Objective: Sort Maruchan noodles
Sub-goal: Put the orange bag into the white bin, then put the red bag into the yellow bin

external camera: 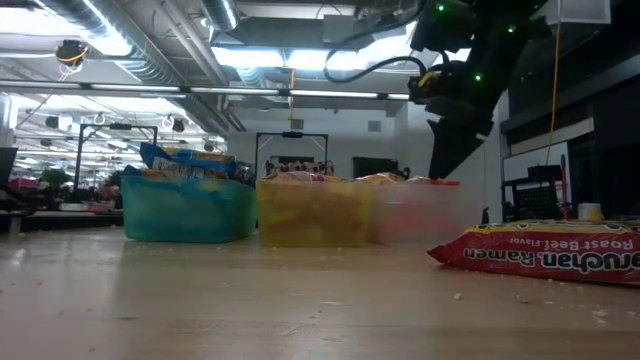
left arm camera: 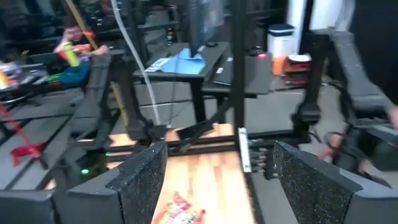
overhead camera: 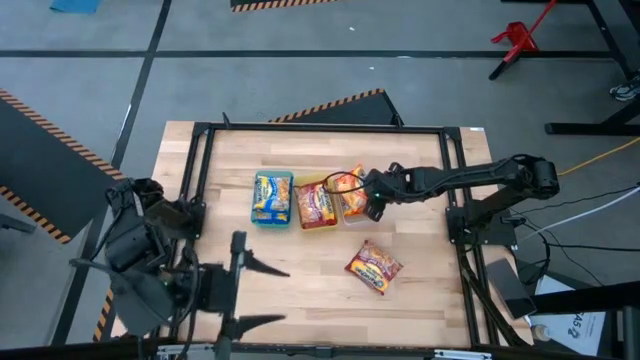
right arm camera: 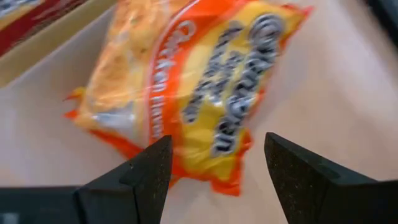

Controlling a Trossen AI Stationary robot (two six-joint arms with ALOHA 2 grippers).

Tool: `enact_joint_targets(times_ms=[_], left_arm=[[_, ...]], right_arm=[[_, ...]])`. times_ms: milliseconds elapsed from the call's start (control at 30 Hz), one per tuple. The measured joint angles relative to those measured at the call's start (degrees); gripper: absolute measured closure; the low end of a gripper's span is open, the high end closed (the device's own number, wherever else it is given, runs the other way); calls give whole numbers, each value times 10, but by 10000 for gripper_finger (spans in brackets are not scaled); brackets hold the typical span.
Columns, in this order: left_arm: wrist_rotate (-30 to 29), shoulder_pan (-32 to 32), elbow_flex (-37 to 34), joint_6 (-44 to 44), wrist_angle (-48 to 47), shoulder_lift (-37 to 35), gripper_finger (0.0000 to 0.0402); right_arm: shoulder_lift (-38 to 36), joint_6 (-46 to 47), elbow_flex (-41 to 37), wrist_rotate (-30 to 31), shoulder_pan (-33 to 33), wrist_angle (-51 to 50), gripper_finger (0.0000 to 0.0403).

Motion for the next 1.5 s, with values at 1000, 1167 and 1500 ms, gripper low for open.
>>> enact_joint_targets(times_ms=[1000,1167,1500], left_arm=[[-103,-17,0,11,59,38,112],[-119,13,0,14,72,75,112],[-48,38,0,5,94,99,112]], right_arm=[[-1,-150,95,12,21,80,166],[-6,-193,96,14,1,48,166],[-19,-141,141,-82,0,74,166]])
